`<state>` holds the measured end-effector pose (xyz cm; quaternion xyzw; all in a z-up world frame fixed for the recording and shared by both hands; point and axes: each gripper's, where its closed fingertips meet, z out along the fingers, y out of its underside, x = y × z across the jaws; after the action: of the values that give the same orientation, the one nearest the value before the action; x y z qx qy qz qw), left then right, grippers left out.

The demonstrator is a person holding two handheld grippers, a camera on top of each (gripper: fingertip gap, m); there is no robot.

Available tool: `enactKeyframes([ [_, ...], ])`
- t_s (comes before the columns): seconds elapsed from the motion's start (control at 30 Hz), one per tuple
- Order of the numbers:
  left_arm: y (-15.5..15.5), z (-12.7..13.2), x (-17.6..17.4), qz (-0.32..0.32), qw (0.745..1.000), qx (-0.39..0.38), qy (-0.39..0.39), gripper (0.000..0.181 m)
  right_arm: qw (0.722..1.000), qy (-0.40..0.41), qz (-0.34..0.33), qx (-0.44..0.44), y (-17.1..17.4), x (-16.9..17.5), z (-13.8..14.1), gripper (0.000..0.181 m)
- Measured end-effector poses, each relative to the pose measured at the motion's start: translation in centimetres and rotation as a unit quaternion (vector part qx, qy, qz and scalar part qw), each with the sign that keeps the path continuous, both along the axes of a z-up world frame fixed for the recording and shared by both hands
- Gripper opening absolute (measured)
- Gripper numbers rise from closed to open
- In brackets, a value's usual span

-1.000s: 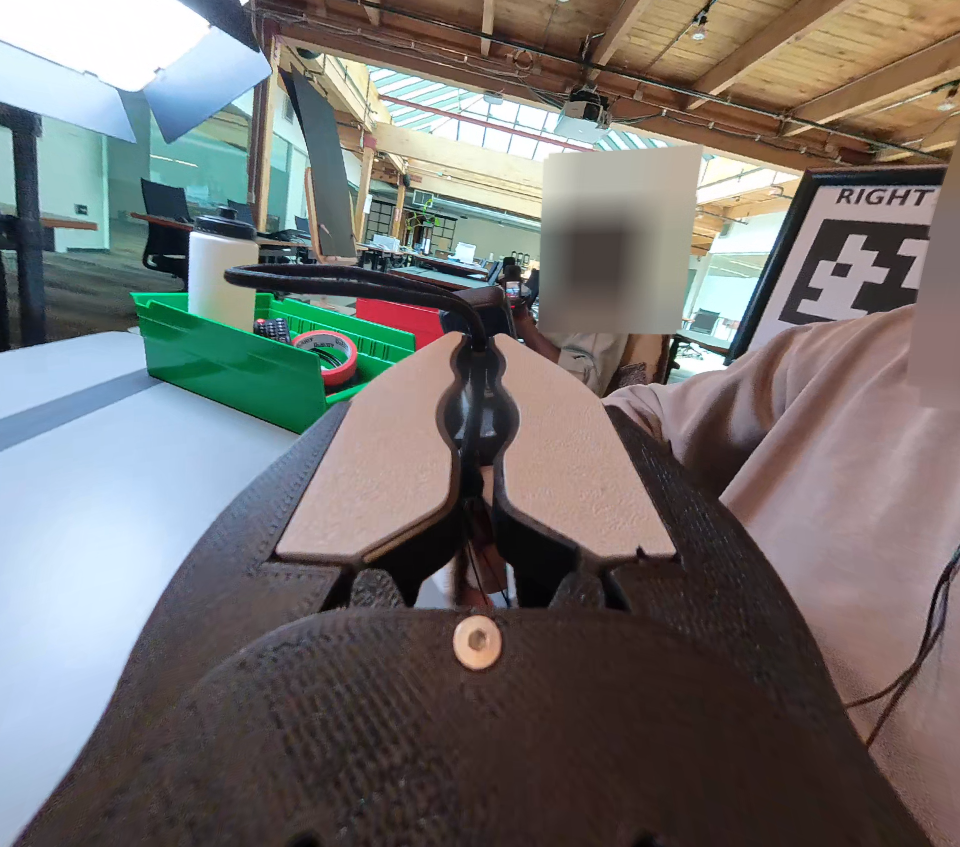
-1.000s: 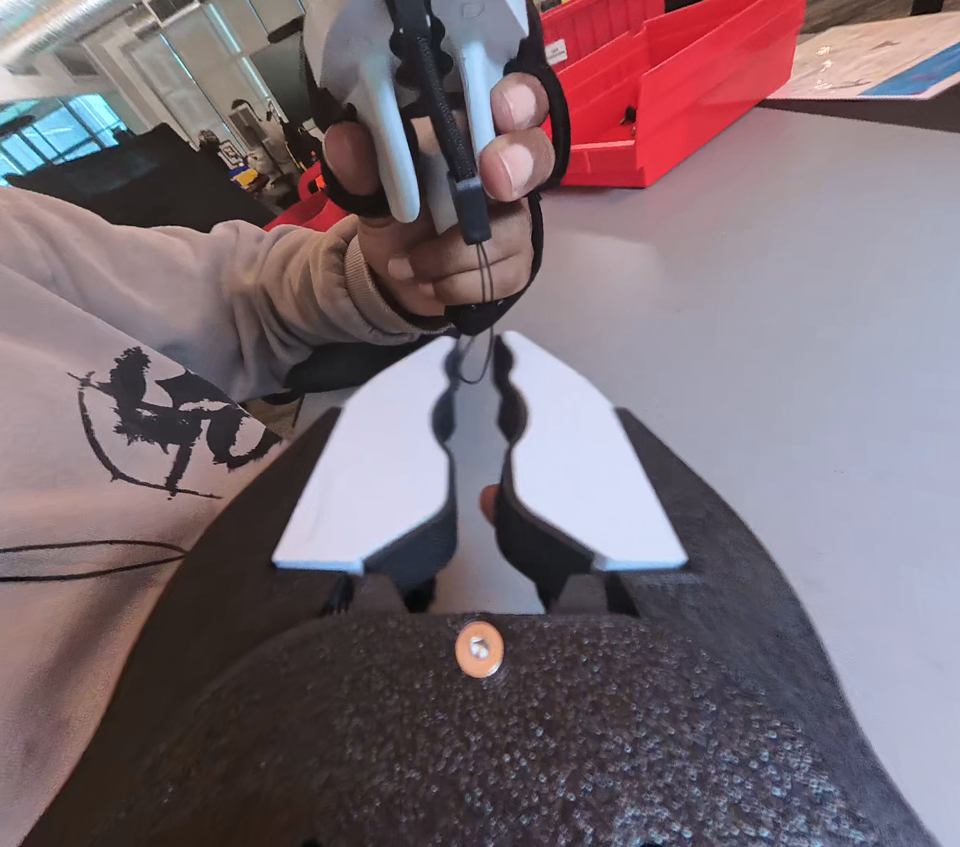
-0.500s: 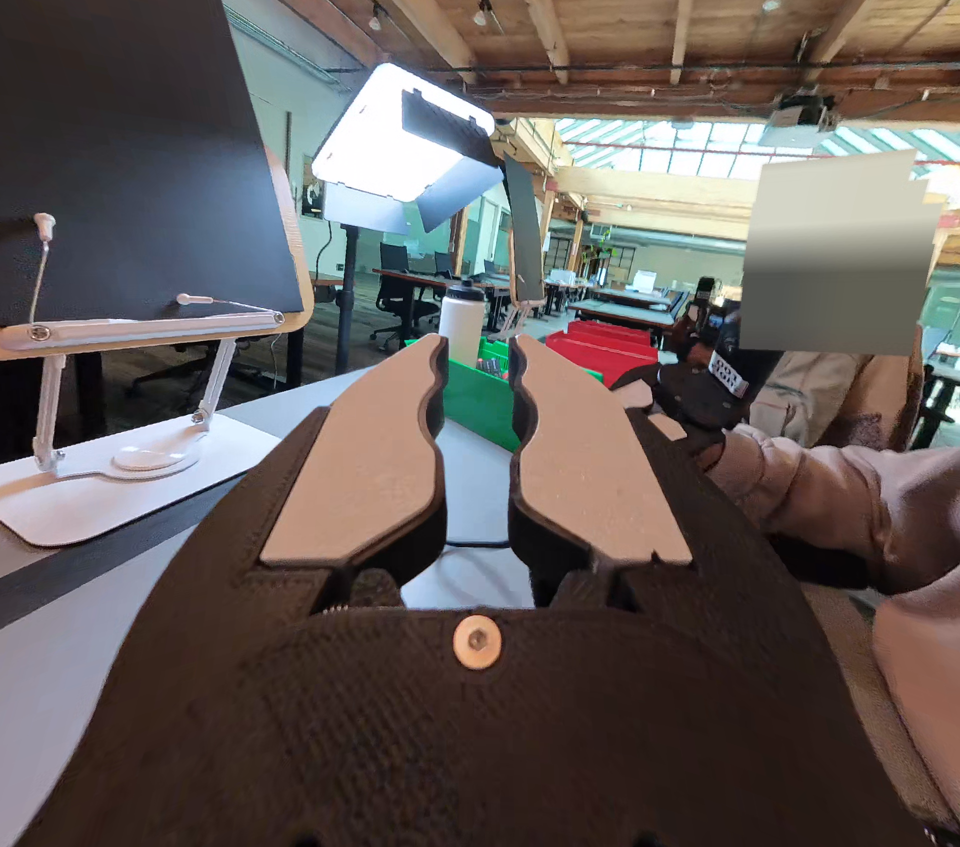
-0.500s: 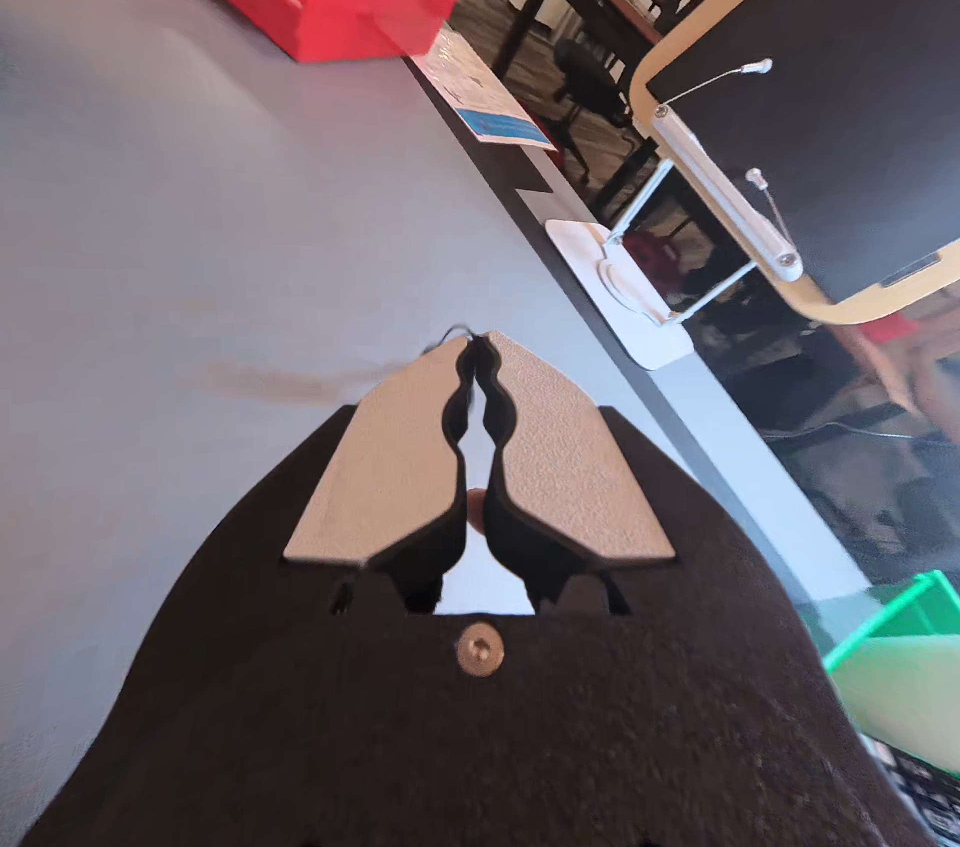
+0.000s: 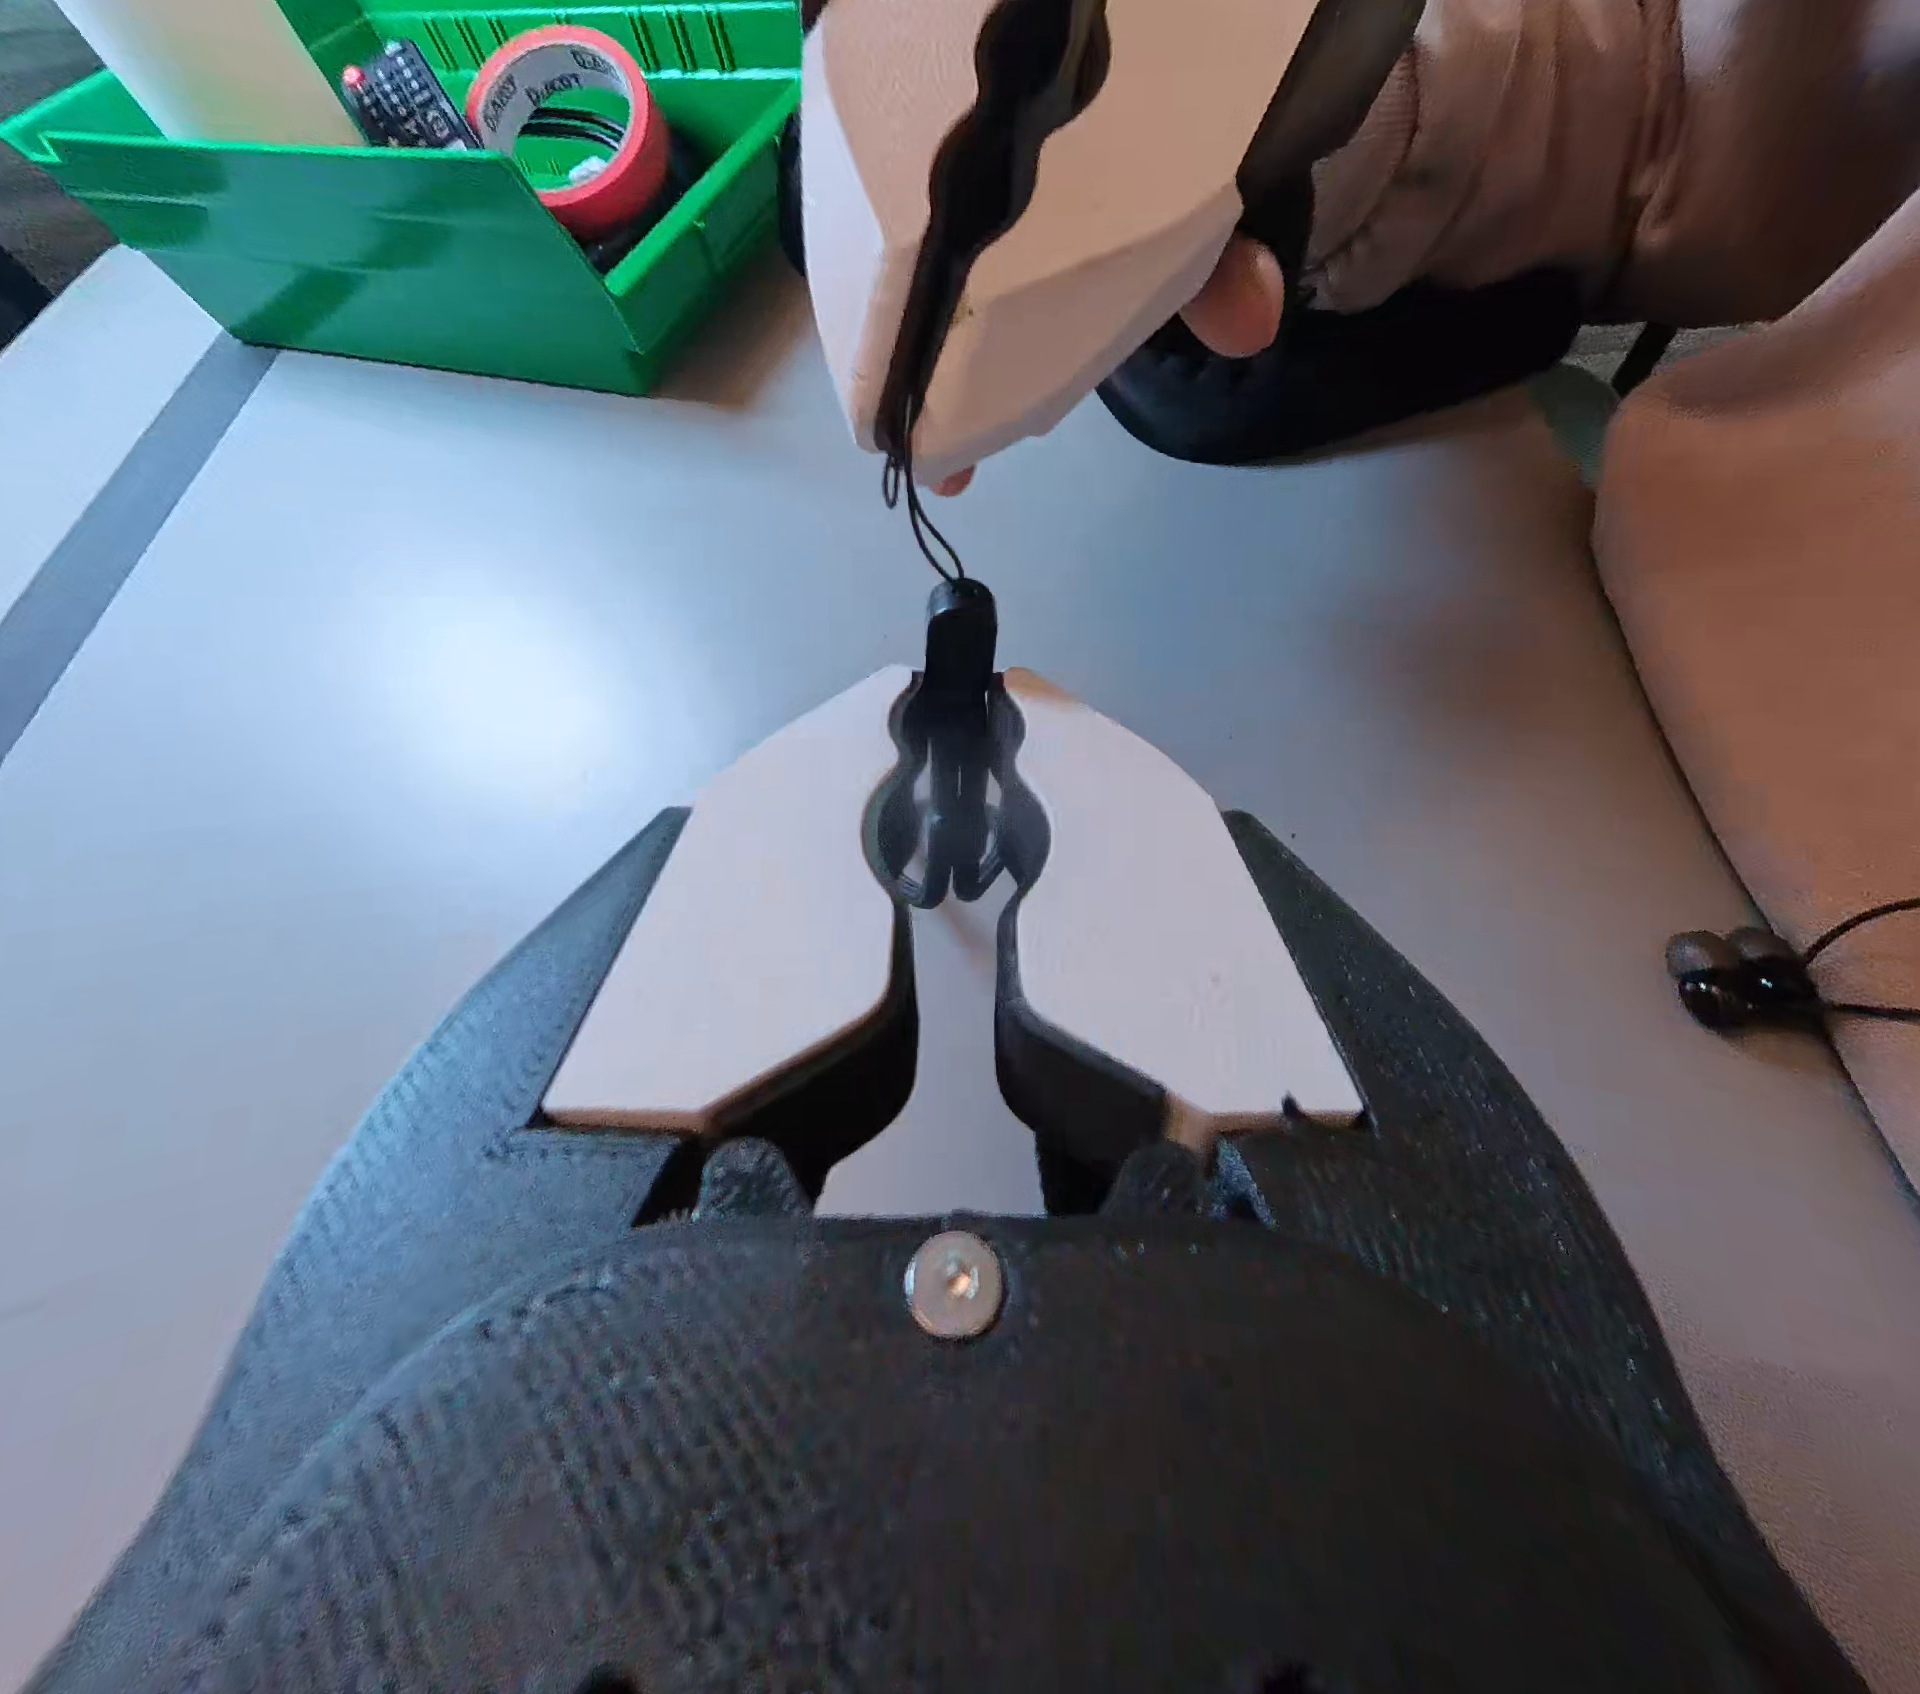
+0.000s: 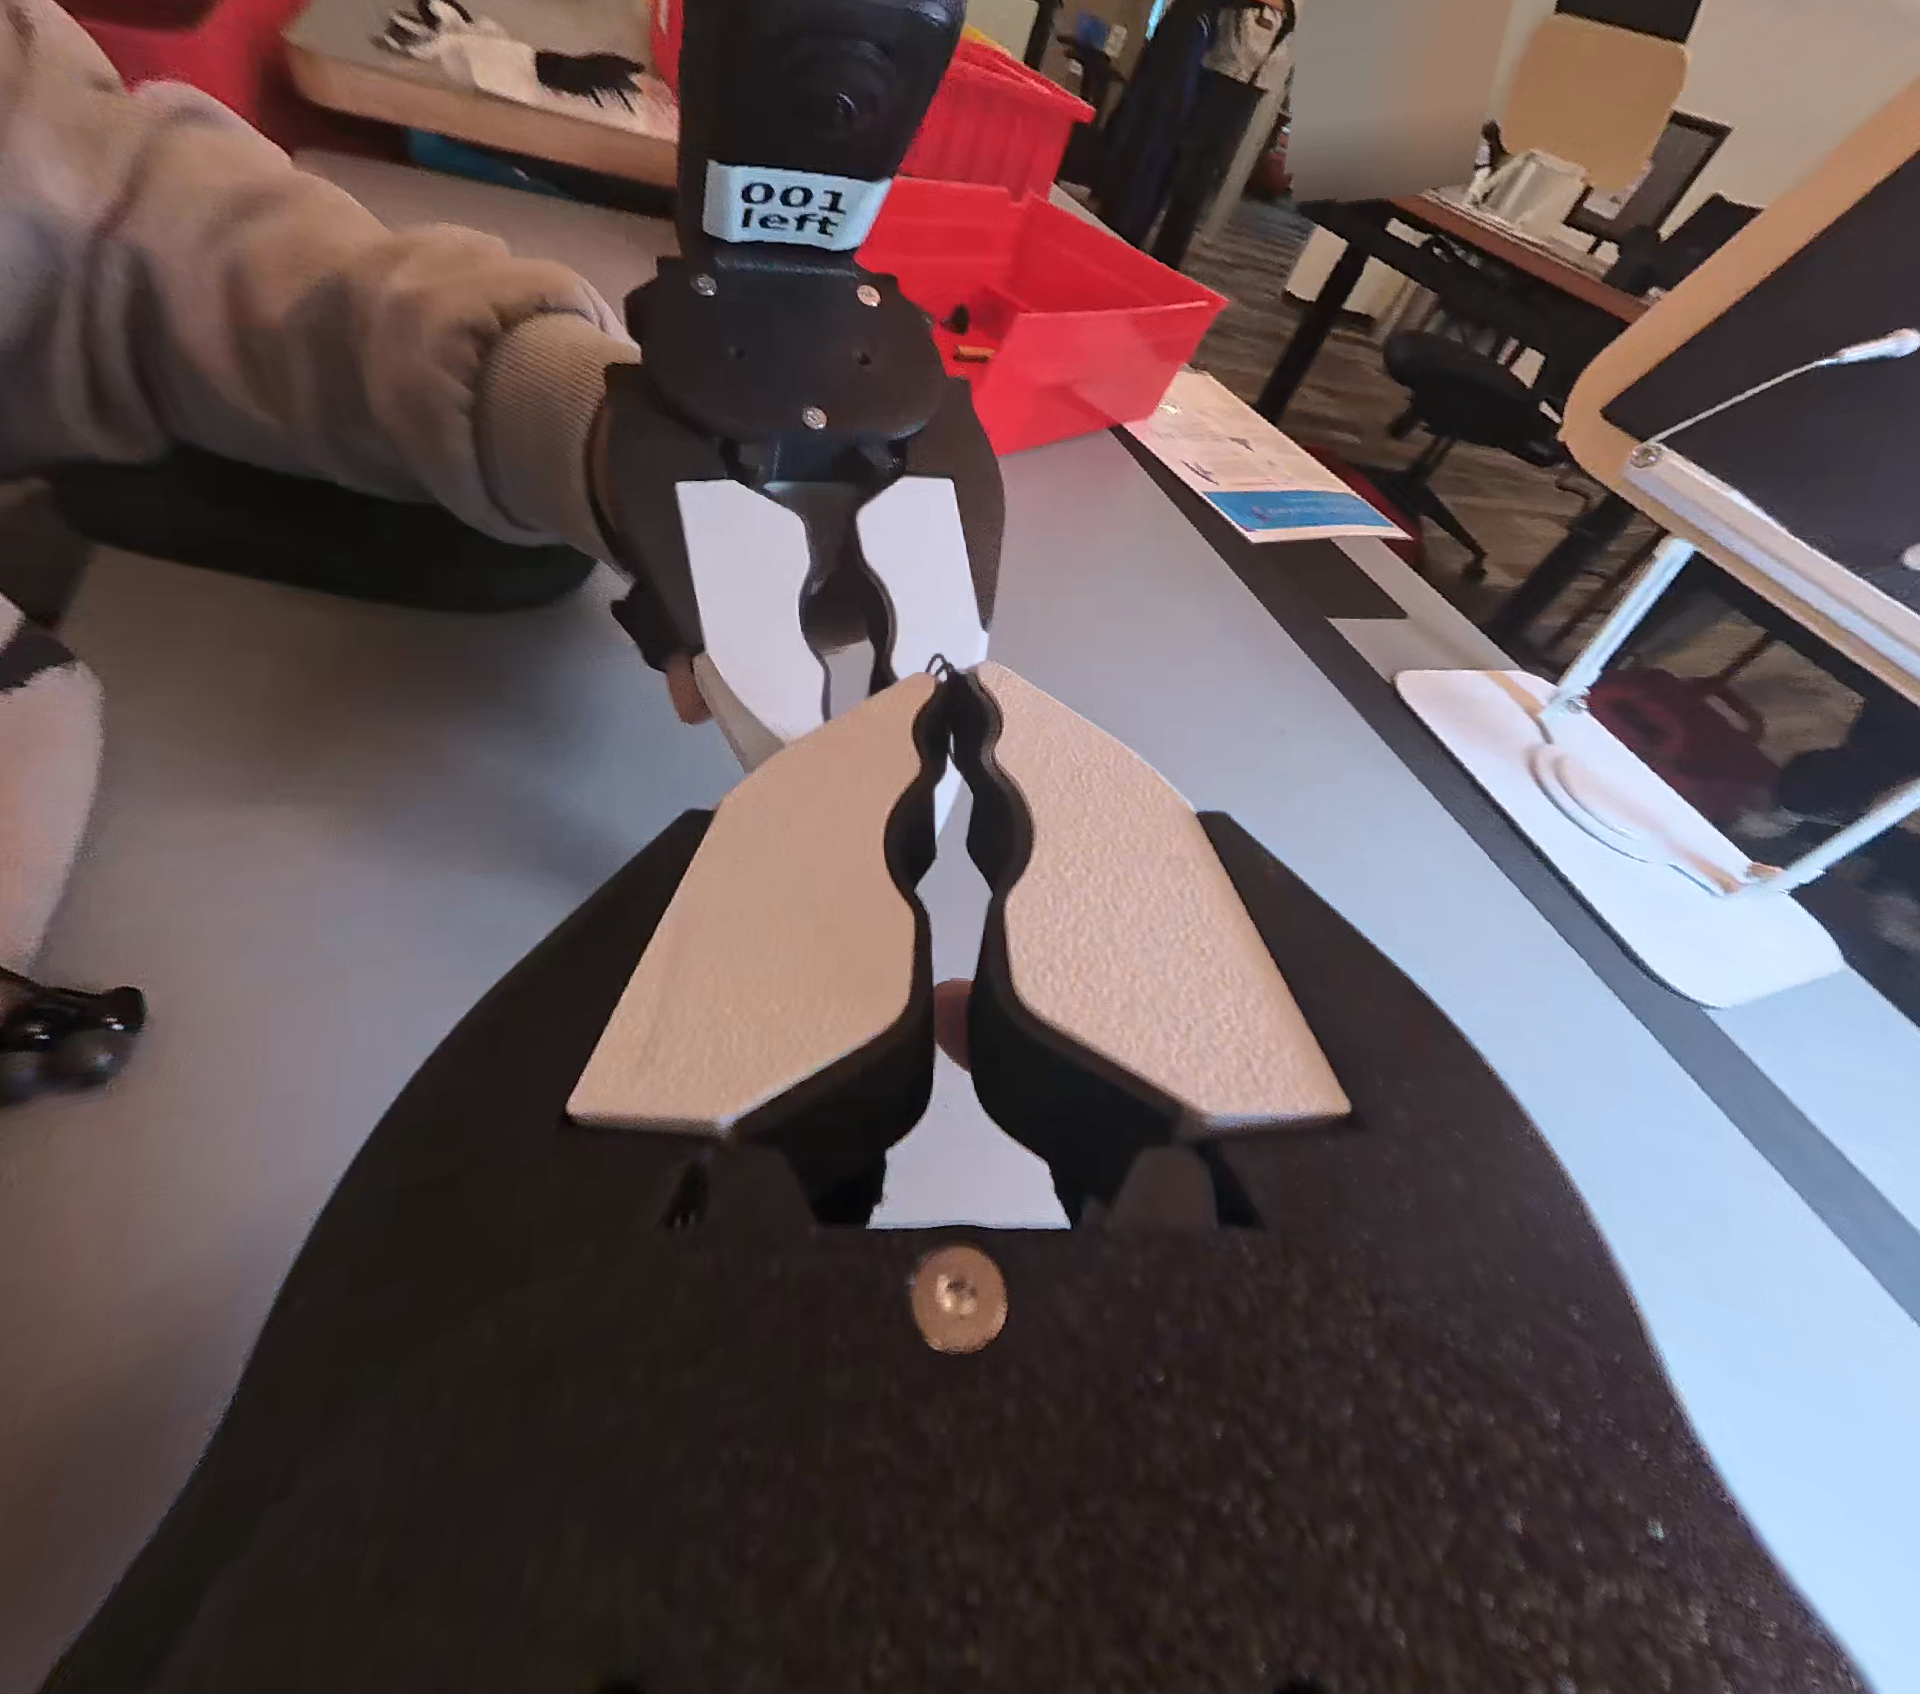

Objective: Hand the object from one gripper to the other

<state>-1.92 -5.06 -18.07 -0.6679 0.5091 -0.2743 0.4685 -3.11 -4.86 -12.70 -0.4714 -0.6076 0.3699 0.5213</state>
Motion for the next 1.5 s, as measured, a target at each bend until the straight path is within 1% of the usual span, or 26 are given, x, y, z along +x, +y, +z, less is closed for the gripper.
enactKeyframes([
  [0.03, -0.1, 0.3, 0.1, -0.003, 1.0, -0.001, -0.005, 0.01, 1.0, 0.011, 0.006, -0.008, -0.1, 0.1, 0.3, 0.0],
  [0.1, -0.2, 1.8, 0.1, -0.003, 0.999, -0.004, -0.045, 0.01, 0.998, 0.056, -0.002, -0.03, 0.5, 0.5, 1.5, 0.002],
  [0.13, -0.1, 2.9, -0.1, 0.0, 0.997, -0.008, -0.077, 0.01, 0.996, 0.078, -0.001, -0.051, 0.8, 0.8, 2.2, 0.013],
  [0.2, 0.1, 5.1, -0.9, 0.01, 0.988, -0.021, -0.152, 0.01, 0.99, 0.085, 0.011, -0.108, 1.4, 1.1, 2.5, 0.035],
  [0.23, 0.4, 6.3, -1.5, 0.018, 0.98, -0.026, -0.194, 0.01, 0.987, 0.077, 0.023, -0.138, 1.4, 1.1, 2.2, 0.045],
  [0.3, 0.7, 8.4, -2.8, 0.025, 0.96, -0.041, -0.278, 0.01, 0.982, 0.053, 0.039, -0.178, 1.3, 0.7, 1.1, 0.057],
  [0.37, 0.3, 10.1, -3.7, 0.006, 0.933, -0.06, -0.354, 0.01, 0.982, 0.015, 0.052, -0.182, 0.5, 0.0, -0.6, 0.064],
  [0.43, -0.2, 11.0, -4.3, -0.014, 0.91, -0.066, -0.408, 0.01, 0.98, -0.014, 0.07, -0.184, -0.7, -0.7, -1.9, 0.069],
  [0.5, -0.7, 11.5, -4.6, -0.035, 0.89, -0.073, -0.449, 0.01, 0.978, -0.022, 0.084, -0.191, -1.6, -1.2, -2.4, 0.07],
  [0.57, -0.9, 12.1, -5.0, -0.05, 0.864, -0.087, -0.493, 0.01, 0.971, -0.022, 0.099, -0.218, -2.3, -1.5, -2.7, 0.069],
  [0.6, -0.9, 12.3, -5.1, -0.054, 0.854, -0.094, -0.509, 0.01, 0.966, -0.02, 0.108, -0.233, -2.6, -1.5, -2.8, 0.065],
  [0.63, -0.8, 12.3, -5.1, -0.055, 0.85, -0.099, -0.515, 0.01, 0.962, -0.016, 0.12, -0.243, -3.0, -1.5, -2.8, 0.057],
  [0.67, -0.8, 12.1, -5.0, -0.054, 0.851, -0.099, -0.513, 0.01, 0.959, -0.011, 0.129, -0.251, -3.2, -1.5, -2.7, 0.051],
  [0.77, -0.8, 11.8, -4.9, -0.049, 0.863, -0.086, -0.494, 0.01, 0.956, 0.019, 0.148, -0.254, -3.4, -1.1, -1.5, 0.019],
  [0.83, -0.7, 11.5, -4.9, -0.04, 0.877, -0.075, -0.473, 0.01, 0.958, 0.048, 0.141, -0.246, -2.7, -0.6, -0.4, 0.009],
  [0.9, -0.4, 10.8, -4.7, -0.027, 0.896, -0.064, -0.439, 0.01, 0.96, 0.071, 0.133, -0.235, -2.1, -0.1, 0.5, 0.007],
  [0.97, -0.4, 9.9, -4.1, -0.024, 0.912, -0.069, -0.403, 0.01, 0.963, 0.093, 0.125, -0.22, -1.7, 0.2, 1.3, 0.006],
  [1.07, 0.0, 7.6, -3.0, -0.004, 0.942, -0.084, -0.325, 0.01, 0.971, 0.095, 0.108, -0.191, -1.2, 0.4, 1.5, 0.006],
  [1.1, 0.1, 6.9, -2.6, 0.001, 0.951, -0.086, -0.299, 0.01, 0.977, 0.085, 0.094, -0.17, -0.9, 0.3, 1.2, 0.006],
  [1.17, 0.2, 5.6, -2.1, 0.009, 0.964, -0.081, -0.252, 0.011, 0.991, 0.061, 0.054, -0.103, -0.2, 0.2, 0.4, 0.006],
  [1.23, 0.4, 4.3, -1.9, 0.023, 0.976, -0.073, -0.202, 0.011, 0.996, 0.06, 0.037, -0.062, 0.0, 0.2, 0.4, 0.006],
  [1.3, 0.4, 3.3, -1.8, 0.025, 0.983, -0.069, -0.167, 0.015, 0.995, 0.072, 0.03, -0.057, 0.1, 0.3, 0.8, 0.006],
  [1.43, 0.6, 2.7, -2.7, 0.017, 0.98, -0.116, -0.164, 0.044, 0.995, 0.1, 0.001, -0.024, 1.2, 1.0, 2.0, 0.006],
  [1.5, 1.4, 2.5, -4.0, 0.031, 0.981, -0.112, -0.156, 0.052, 0.993, 0.115, -0.019, 0.002, 1.8, 1.4, 2.7, 0.006],
])
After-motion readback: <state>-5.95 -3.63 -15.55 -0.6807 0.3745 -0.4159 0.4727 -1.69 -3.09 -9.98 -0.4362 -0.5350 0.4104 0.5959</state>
